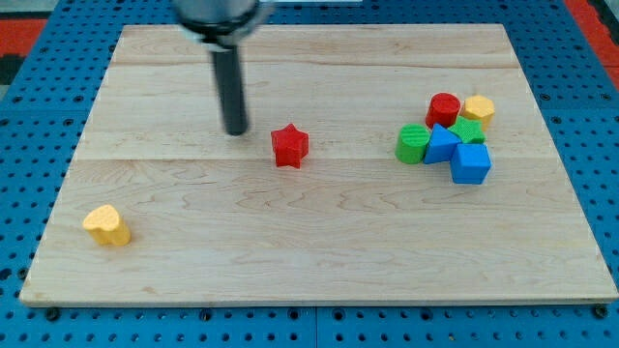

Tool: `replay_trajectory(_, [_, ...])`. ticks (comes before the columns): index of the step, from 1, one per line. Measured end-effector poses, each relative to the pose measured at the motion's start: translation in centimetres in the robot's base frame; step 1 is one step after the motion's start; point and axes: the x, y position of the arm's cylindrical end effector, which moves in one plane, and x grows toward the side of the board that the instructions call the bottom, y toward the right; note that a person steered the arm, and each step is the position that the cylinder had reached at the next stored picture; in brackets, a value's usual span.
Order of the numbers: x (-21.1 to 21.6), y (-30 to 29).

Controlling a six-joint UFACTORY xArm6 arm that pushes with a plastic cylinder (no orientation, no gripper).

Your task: Push the red star into the green circle

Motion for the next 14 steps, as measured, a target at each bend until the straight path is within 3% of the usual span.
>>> replay_trajectory(2, [1.6,13.7])
replay_trajectory(6, [-2.1,11.0])
replay_trajectory(7, [1.4,10.5])
replay_trajectory(8, [7.5,12.5])
replay_trajectory(11, [7.7,21.3])
replay_trajectory(12, [11.0,22.3])
replay_trajectory(13, [14.4,26.3])
replay_trajectory(14, [13.1,33.5])
